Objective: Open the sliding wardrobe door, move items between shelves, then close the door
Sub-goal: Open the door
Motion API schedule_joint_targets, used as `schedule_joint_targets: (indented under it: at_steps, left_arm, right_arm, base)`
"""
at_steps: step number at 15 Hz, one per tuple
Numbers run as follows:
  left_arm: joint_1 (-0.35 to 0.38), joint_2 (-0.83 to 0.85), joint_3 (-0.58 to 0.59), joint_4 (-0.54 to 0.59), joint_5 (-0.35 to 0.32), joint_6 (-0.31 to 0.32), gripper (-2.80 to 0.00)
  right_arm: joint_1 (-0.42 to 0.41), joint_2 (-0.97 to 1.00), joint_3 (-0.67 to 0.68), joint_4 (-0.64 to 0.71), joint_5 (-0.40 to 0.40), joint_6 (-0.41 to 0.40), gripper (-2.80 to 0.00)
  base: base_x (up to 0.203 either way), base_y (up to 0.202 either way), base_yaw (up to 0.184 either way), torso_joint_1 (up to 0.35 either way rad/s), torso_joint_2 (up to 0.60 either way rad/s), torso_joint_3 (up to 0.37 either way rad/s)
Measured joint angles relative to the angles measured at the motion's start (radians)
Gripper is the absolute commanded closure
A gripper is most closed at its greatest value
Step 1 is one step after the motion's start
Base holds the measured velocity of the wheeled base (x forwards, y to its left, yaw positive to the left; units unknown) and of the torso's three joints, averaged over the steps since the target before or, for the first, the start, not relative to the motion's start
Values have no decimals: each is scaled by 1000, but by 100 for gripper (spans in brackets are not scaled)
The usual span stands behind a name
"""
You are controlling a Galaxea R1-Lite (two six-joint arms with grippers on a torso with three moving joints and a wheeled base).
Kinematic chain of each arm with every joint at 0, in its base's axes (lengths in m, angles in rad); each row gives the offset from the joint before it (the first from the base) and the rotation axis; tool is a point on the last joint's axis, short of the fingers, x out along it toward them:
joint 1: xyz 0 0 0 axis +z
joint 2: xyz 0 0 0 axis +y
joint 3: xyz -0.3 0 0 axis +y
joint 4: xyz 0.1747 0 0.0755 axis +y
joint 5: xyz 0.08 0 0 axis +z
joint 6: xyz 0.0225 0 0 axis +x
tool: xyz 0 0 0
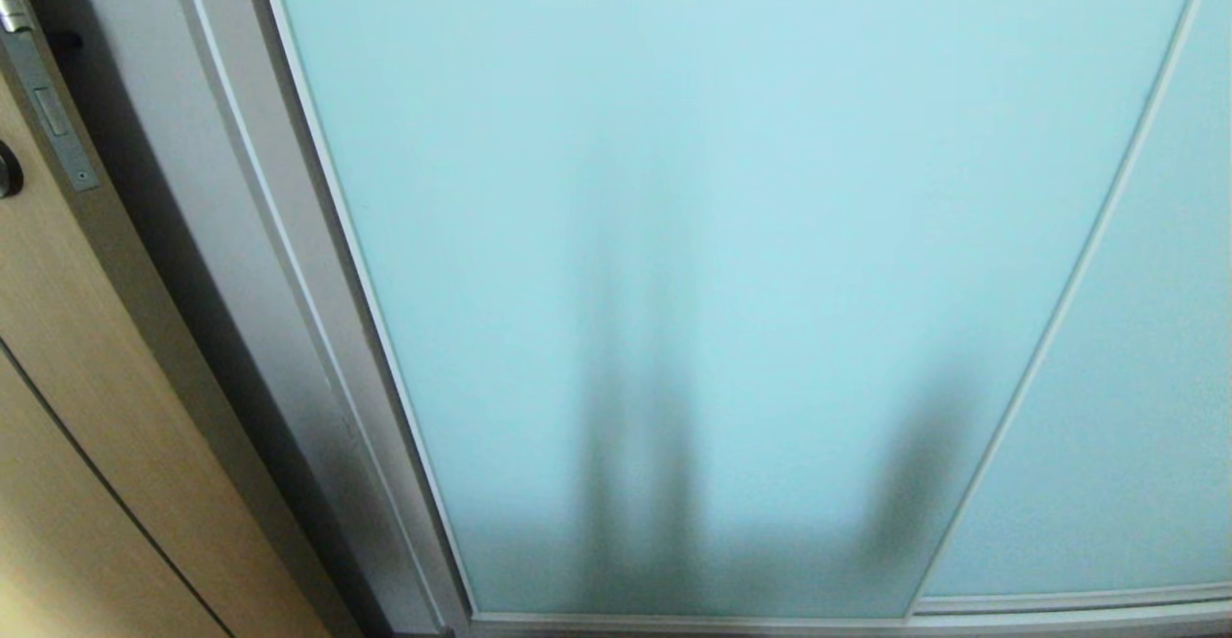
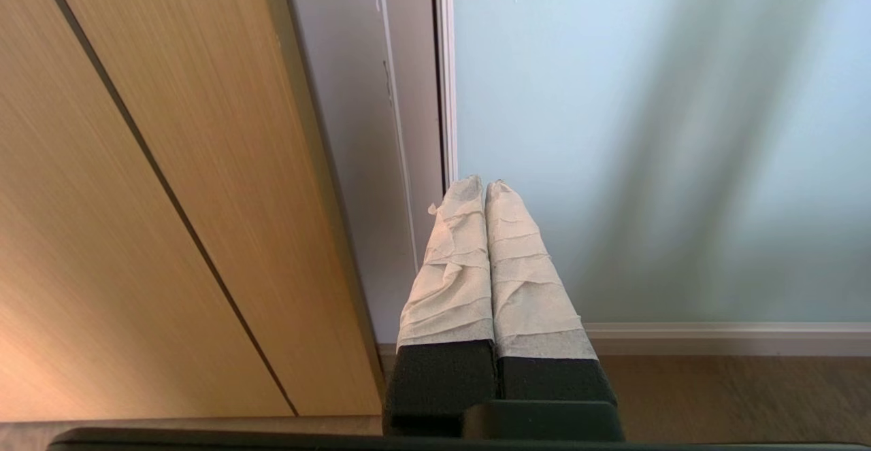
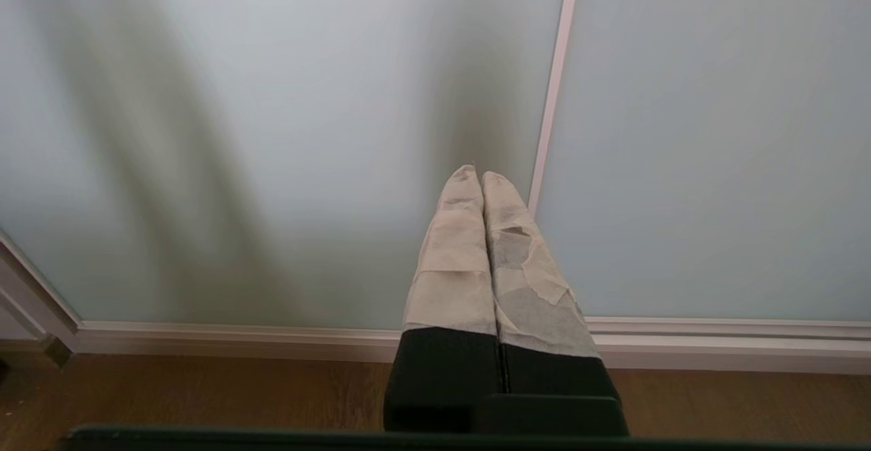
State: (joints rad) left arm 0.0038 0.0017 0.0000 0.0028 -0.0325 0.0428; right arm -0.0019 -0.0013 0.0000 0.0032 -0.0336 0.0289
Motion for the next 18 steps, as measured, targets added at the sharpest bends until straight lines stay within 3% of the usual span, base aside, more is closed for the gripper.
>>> schedule_joint_targets:
  at_steps: [18]
  left_arm:
    - [0, 0, 0, 0, 16, -14, 0]
  right_arm:
    - [0, 0, 0, 0, 0, 0, 0]
  base:
    - [0, 0, 0, 0, 0, 0]
